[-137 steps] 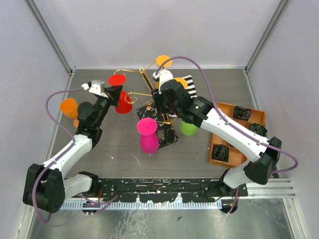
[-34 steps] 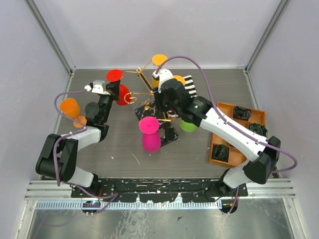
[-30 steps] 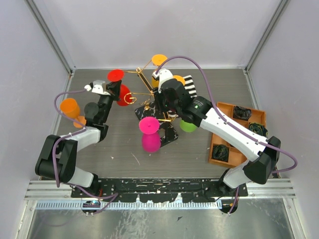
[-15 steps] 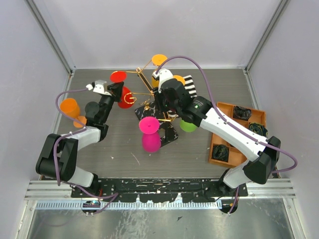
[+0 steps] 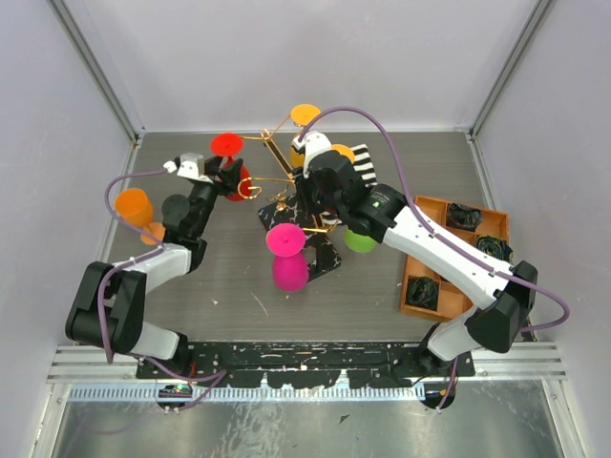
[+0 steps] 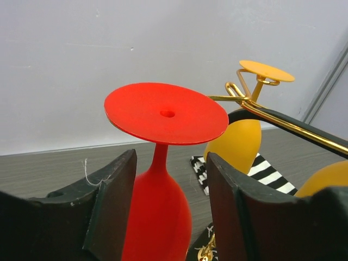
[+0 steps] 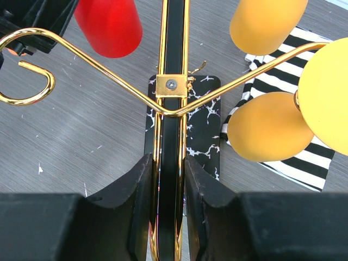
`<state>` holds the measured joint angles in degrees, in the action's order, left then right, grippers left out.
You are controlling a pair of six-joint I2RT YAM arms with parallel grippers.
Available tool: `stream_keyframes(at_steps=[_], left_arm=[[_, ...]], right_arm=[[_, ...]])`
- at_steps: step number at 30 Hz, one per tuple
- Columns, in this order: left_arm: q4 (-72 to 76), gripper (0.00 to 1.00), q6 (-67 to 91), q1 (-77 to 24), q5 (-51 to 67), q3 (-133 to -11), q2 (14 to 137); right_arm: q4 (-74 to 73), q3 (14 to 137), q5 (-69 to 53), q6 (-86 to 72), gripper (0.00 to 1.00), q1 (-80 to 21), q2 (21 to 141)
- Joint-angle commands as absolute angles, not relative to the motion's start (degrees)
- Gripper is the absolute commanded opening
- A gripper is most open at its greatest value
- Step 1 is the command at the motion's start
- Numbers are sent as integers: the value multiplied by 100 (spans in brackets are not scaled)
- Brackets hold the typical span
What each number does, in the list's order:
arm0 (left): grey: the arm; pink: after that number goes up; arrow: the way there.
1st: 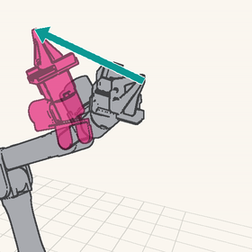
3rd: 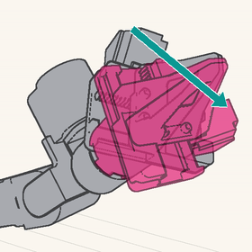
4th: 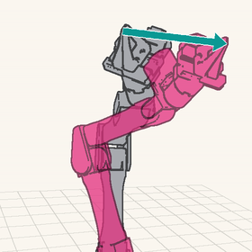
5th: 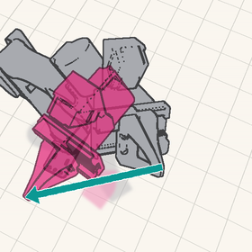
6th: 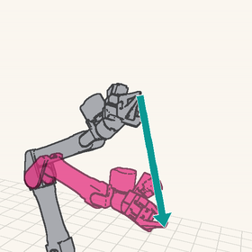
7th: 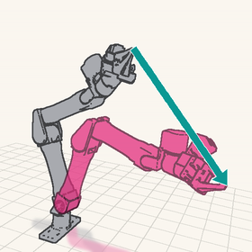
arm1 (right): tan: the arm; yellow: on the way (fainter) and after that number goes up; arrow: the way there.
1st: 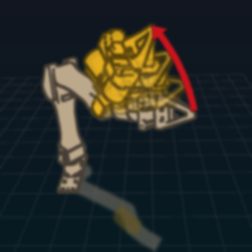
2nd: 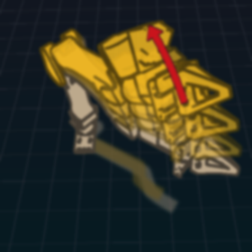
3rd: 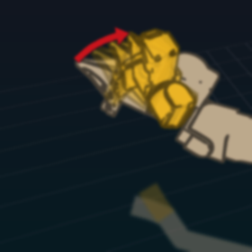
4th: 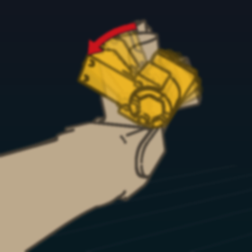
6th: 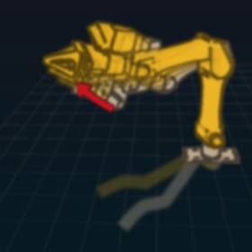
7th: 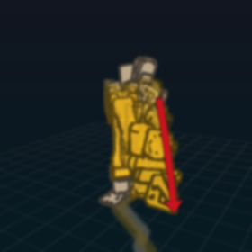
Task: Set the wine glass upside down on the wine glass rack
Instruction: Turn the wine glass upside down at the wine rack.
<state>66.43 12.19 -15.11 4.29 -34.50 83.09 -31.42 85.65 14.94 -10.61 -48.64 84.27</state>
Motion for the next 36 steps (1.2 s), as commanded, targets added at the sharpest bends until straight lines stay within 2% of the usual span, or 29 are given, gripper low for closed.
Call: stream_keyframes(at_steps=[1,8,16,22,25,36], left_arm=[[6692,63,1182,-1520,257,-3313,7910],[6286,72,1207,-1520,68,-2816,7161],[5024,75,1368,-1519,-317,-2320,5892],[3308,78,1830,-1520,-721,-2337,4597],[2331,84,2085,-1526,-864,-2539,4089],[-1220,95,2763,-1522,-1642,-3622,2992]], right_arm=[[-3085,8552,1545,-919,31,-4809,8430],[-3086,8571,1573,-881,37,-4800,8351],[-3067,8764,1541,-779,45,-4805,8314],[-3015,8986,1355,-734,50,-4799,8375],[-3015,9103,1351,-729,52,-4799,8340],[-2889,8809,1486,-722,63,-4800,7592]])
